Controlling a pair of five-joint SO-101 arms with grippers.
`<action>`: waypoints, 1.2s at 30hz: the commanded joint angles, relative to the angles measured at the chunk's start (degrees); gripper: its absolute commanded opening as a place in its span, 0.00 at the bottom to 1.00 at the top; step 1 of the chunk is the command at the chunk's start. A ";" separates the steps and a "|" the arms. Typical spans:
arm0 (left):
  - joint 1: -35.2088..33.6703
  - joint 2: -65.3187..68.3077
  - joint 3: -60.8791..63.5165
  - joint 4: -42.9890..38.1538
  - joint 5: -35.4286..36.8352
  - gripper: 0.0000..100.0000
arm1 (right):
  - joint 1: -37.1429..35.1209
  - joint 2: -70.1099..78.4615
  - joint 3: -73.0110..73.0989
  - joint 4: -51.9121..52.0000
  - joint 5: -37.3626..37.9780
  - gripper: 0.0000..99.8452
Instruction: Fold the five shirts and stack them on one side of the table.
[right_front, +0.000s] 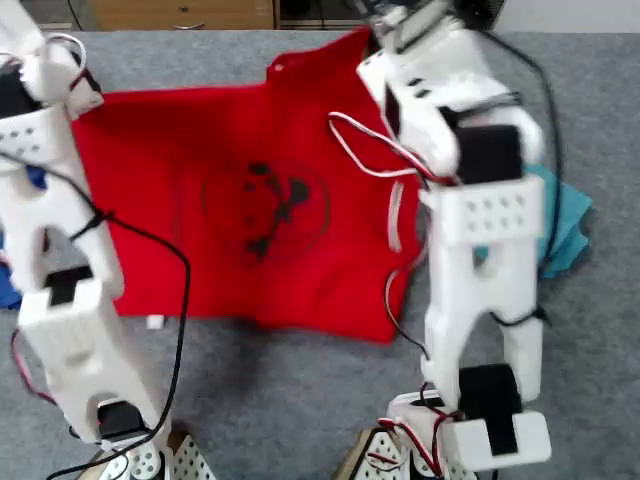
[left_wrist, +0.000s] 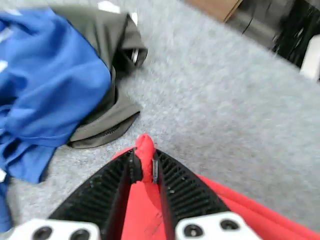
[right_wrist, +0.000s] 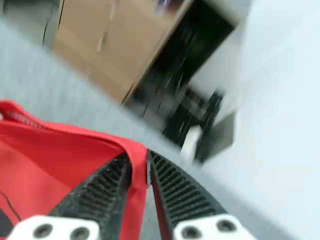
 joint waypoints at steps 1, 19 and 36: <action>0.35 -18.07 8.88 0.79 -0.79 0.02 | -0.92 -4.00 -12.53 3.25 0.62 0.00; 0.26 -67.65 39.30 0.79 -6.42 0.02 | -3.74 -4.26 -54.46 31.30 11.16 0.00; -0.18 -86.02 49.58 0.53 -6.51 0.02 | -4.88 -13.41 -52.79 28.57 19.87 0.00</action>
